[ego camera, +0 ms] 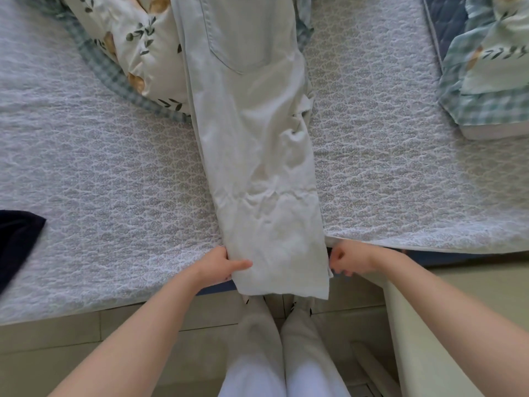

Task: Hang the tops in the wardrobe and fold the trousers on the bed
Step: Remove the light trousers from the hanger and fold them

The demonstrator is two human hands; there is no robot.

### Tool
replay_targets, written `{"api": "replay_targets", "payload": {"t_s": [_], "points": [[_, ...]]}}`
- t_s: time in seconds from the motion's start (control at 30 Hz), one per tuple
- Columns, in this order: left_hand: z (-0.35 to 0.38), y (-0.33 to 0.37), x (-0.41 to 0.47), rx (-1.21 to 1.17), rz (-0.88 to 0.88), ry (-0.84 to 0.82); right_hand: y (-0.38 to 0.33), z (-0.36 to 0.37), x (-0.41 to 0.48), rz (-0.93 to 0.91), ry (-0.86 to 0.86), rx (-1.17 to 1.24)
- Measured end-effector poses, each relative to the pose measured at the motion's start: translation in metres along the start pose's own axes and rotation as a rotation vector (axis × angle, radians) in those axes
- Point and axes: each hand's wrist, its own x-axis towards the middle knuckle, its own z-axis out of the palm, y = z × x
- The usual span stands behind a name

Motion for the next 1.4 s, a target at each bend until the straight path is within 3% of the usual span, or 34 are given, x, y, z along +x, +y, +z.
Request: {"api": "replay_targets", "payload": {"t_s": [0.07,0.13,0.2,0.33,0.47,0.57,0.83,1.0,1.1,1.2,1.3,1.4], "points": [[-0.006,0.011,-0.001,-0.011,0.073,0.089,-0.008,-0.006,0.006,-0.046,0.209,0.255],[-0.014,0.024,-0.002,-0.162,0.158,0.248,-0.017,-0.013,0.007,-0.093,0.395,0.345],[-0.022,0.036,-0.001,-0.343,0.223,0.393,-0.025,-0.016,0.006,-0.163,0.469,0.476],[-0.03,0.054,0.0,-0.59,0.261,0.428,-0.036,-0.017,-0.001,-0.25,0.295,0.733],[-0.026,0.057,-0.004,-0.711,0.207,0.192,-0.025,-0.022,0.001,-0.239,0.239,0.807],[-0.02,0.059,-0.005,-0.703,0.177,-0.003,-0.018,-0.026,0.002,-0.238,0.223,0.796],[-0.038,0.042,0.014,-0.496,0.152,0.398,-0.011,-0.029,0.005,-0.224,0.237,0.788],[-0.026,0.034,0.02,-0.369,0.133,0.384,-0.024,-0.021,0.008,-0.201,0.17,0.799],[-0.015,0.023,0.015,-0.317,0.127,0.271,-0.032,-0.012,0.007,-0.186,0.154,0.581],[-0.008,0.014,0.004,-0.285,0.135,0.249,-0.033,-0.006,0.004,-0.188,0.331,0.385],[-0.006,0.006,-0.011,-0.299,0.18,0.274,-0.024,-0.002,-0.014,-0.246,0.398,0.517],[-0.003,-0.003,-0.026,-0.297,0.204,0.273,-0.012,0.003,-0.035,-0.306,0.275,0.733]]}}
